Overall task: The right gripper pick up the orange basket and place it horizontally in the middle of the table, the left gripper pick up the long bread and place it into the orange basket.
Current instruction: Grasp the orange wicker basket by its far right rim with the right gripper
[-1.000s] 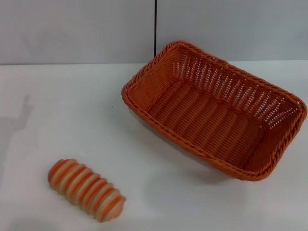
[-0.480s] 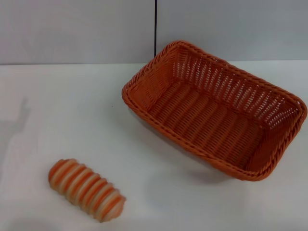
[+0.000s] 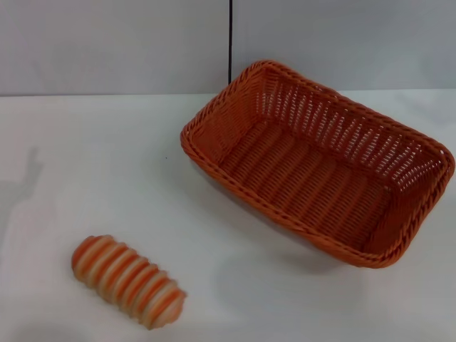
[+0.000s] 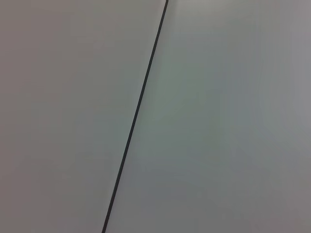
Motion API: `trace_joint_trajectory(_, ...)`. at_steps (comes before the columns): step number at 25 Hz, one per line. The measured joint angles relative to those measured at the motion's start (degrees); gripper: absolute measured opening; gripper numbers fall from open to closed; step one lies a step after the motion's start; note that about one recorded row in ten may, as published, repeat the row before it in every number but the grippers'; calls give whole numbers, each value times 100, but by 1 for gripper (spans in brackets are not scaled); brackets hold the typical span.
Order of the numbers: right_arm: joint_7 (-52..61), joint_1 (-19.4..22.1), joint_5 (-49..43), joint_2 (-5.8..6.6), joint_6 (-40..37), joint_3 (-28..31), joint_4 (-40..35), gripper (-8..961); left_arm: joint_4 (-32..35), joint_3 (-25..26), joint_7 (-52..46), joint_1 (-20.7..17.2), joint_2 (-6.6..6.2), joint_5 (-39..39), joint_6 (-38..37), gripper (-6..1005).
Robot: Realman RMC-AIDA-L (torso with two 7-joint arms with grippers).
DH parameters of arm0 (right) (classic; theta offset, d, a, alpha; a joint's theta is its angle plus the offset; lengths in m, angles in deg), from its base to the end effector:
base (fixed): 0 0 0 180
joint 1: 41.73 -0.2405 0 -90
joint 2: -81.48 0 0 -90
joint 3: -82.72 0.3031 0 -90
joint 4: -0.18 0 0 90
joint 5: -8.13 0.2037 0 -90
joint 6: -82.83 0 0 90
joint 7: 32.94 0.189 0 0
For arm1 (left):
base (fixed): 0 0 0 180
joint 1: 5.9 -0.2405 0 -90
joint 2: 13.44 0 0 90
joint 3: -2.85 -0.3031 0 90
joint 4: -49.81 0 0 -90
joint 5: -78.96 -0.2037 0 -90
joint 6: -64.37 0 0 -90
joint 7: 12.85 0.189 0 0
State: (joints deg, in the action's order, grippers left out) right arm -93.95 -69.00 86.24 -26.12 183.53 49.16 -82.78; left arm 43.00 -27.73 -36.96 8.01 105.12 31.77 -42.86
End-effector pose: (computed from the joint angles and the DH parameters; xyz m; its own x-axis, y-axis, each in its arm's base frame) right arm 0.2053 0.3774 0.1646 0.8138 -0.1898 -0.5492 -0.4617 -0.7852 -0.4128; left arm -0.3661 0.2628 0.0382 0.4549 -0.4203 0.7852 0.8359 -0.1026 -0.5392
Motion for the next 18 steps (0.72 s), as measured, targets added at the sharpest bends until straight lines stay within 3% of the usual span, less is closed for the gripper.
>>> trace_joint_trajectory(3,319,-310,-698,110,139,-408,20,595,-5,-33,0,-3,0,0,0,826)
trace_joint_trajectory(8,382,-772,-1689,128,323,-901,325,595,-5,-89,-60,-2,0,0,26,826)
trace_joint_trajectory(18,27,-1230,-3134,-152,-77,-1253,959,594,-5,-88,-146,-19,0,0,72,826)
